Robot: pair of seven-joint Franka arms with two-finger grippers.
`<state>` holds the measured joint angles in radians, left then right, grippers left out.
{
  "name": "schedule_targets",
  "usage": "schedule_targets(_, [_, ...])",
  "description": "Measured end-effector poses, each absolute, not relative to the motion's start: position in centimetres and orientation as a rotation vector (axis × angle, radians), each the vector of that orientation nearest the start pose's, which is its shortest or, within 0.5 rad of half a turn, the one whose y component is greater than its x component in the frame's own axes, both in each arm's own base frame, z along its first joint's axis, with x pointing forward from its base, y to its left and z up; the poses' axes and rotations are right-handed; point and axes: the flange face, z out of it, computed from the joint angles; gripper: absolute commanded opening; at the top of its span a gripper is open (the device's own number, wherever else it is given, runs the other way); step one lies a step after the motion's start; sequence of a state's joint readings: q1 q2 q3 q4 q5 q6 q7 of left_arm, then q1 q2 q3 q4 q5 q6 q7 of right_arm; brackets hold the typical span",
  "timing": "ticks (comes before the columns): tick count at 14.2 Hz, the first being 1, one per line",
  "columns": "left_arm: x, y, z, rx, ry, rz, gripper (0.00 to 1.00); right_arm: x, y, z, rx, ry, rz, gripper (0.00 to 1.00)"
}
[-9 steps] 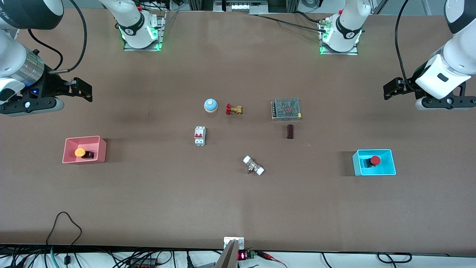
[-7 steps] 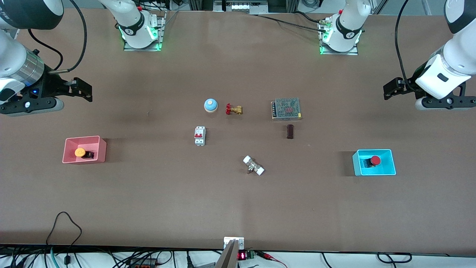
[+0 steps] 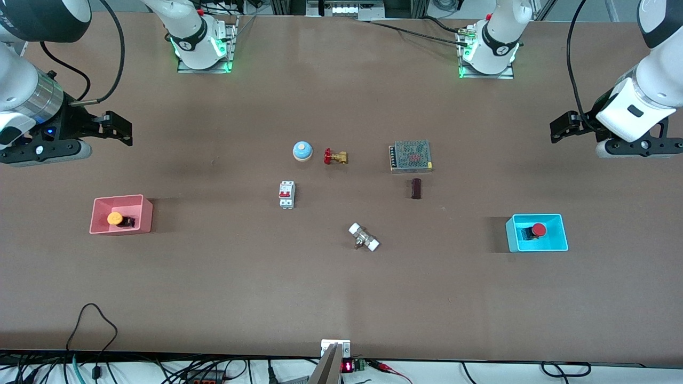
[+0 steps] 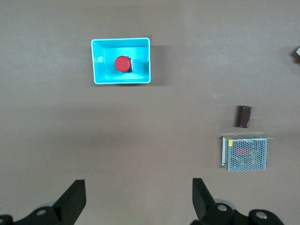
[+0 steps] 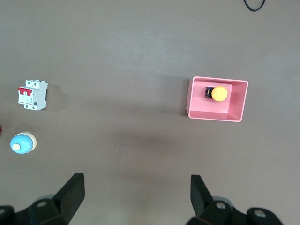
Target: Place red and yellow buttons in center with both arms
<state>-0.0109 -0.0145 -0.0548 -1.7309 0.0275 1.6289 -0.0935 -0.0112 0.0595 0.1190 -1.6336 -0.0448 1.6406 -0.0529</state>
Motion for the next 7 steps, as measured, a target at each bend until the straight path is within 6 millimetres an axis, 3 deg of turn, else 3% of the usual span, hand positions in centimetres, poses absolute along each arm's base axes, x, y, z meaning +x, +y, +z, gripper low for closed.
schedule_targets(4, [54.8,-3.2,55.9,-3.103,-0.045,0.141,1.0,57.5,5.1,56.1,-3.129,-0.228,0.097,1.0])
schedule_targets(7, [55.2,-2.9,55.0,-3.101,-0.057,0.165,1.0,58.1,4.0,54.4,-3.116,-0.193,0.145,1.0])
